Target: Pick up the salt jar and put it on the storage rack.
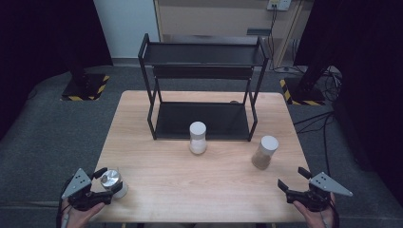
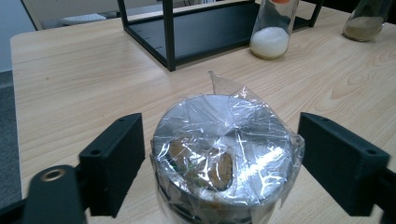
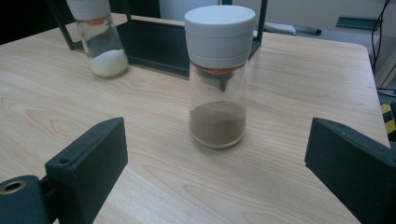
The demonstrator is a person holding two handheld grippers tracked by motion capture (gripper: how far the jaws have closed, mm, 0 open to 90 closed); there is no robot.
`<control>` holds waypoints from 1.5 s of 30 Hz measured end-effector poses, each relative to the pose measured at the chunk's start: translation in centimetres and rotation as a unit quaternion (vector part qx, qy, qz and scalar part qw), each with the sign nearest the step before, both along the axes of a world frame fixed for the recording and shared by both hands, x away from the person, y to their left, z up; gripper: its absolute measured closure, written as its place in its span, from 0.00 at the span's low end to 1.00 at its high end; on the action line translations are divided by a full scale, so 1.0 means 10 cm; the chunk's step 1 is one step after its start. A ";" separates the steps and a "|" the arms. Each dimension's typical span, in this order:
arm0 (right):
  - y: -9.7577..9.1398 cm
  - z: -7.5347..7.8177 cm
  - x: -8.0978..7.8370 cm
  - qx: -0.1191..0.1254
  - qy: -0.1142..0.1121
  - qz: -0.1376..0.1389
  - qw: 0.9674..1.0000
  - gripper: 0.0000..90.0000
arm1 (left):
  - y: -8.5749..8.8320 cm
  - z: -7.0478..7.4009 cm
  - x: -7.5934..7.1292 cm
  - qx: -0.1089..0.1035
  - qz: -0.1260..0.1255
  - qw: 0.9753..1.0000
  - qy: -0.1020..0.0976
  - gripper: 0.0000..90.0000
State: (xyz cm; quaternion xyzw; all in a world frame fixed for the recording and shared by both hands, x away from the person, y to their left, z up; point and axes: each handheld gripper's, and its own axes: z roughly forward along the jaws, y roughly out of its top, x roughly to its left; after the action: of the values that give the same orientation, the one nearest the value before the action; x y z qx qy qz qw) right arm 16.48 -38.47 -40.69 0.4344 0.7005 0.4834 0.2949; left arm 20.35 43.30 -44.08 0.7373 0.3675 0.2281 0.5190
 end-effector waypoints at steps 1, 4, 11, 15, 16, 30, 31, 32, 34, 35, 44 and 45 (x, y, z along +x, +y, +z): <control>0.00 0.00 0.00 0.000 0.000 0.000 1.000 0.07 | 0.01 -0.02 0.01 -0.002 -0.003 1.000 -0.002 0.26; 0.00 0.00 0.00 0.000 0.000 0.000 1.000 0.07 | 0.00 -0.05 -0.01 0.002 0.000 1.000 -0.014 0.37; 0.00 0.00 0.00 0.000 -0.001 0.000 1.000 0.07 | 0.01 -0.05 0.00 0.001 -0.002 1.000 -0.014 0.37; 0.00 0.00 0.00 -0.001 -0.001 0.000 1.000 0.07 | -0.01 -0.02 0.03 0.003 -0.007 1.000 -0.013 0.37; 0.00 0.00 0.00 -0.001 -0.001 0.001 1.000 0.07 | -0.02 -0.01 0.04 0.002 -0.008 1.000 -0.013 0.37; 0.00 0.00 0.00 0.000 -0.001 0.002 1.000 0.07 | -0.23 0.22 0.26 0.008 -0.045 0.999 -0.013 0.38; 0.00 0.00 0.00 0.000 -0.001 0.002 1.000 0.07 | -0.25 0.23 0.28 0.008 -0.047 0.999 -0.014 0.38; 0.00 0.00 0.00 0.000 -0.001 0.002 1.000 0.06 | -0.27 0.25 0.31 0.008 -0.049 0.999 -0.014 0.37; 0.00 0.00 0.00 0.000 -0.001 0.002 1.000 0.06 | -0.31 0.28 0.35 0.009 -0.055 0.998 -0.014 0.38; 0.00 0.00 0.00 0.000 -0.001 0.002 1.000 0.06 | -0.33 0.30 0.37 0.010 -0.057 0.998 -0.014 0.38; -0.01 0.00 0.00 0.002 -0.001 0.002 1.000 0.05 | -0.50 0.40 0.54 0.011 -0.070 0.997 -0.018 0.38; -0.01 0.00 0.00 0.002 -0.001 0.002 1.000 0.05 | -0.52 0.41 0.56 0.011 -0.070 0.997 -0.017 0.38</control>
State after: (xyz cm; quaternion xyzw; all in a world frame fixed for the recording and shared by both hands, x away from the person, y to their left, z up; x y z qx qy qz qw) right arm 16.45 -38.54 -40.71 0.4333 0.6999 0.4859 0.2936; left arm 26.00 38.13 -39.94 0.7628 0.3031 0.2079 0.5320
